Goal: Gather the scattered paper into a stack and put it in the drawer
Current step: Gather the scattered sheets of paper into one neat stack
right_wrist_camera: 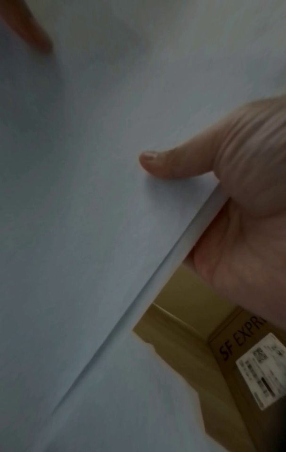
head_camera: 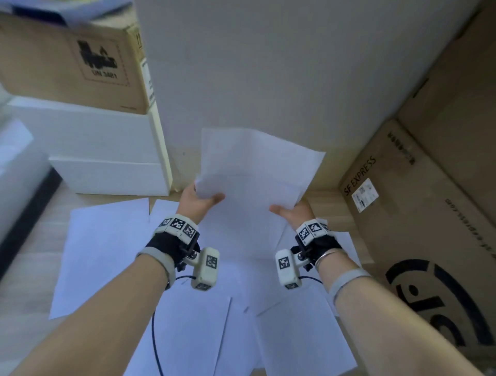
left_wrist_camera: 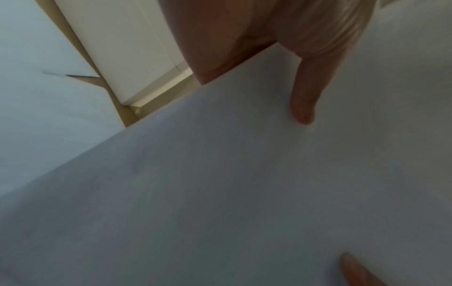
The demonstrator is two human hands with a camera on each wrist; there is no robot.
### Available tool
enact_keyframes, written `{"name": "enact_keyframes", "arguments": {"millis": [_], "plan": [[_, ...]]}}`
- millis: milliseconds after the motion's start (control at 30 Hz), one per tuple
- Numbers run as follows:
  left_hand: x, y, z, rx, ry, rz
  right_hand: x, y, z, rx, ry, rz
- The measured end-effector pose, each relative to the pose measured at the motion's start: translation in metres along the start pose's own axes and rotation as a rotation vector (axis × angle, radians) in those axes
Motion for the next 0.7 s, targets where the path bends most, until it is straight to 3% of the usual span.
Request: {"name": "enact_keyframes", "arguments": {"millis": [300,533,700], "plan": [[-0.037,0.004,0.009,-0.002,0.087,-0.020,0.020,-0.016,0.009,0.001,-0.023,-0.108],[-0.012,0.007,0.000,-0.030,-0.033,-0.023,-0.002,-0.008,0.005,-0.034,0.035,-0.108],[-0.035,0.011,0.000,-0.071,0.101,-0.030,0.015,-0.019,0.000,-0.017,0.005,-0.156]]}}
Point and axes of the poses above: each hand's wrist, its own z-axis away from the middle knuckle, its own y-axis out of the back of the hand, x = y × z, the point moved 2 cm from there along -z, towards the middle knuckle, and after that the axes turned 8 degrees about -y, right-handed, at the moved point
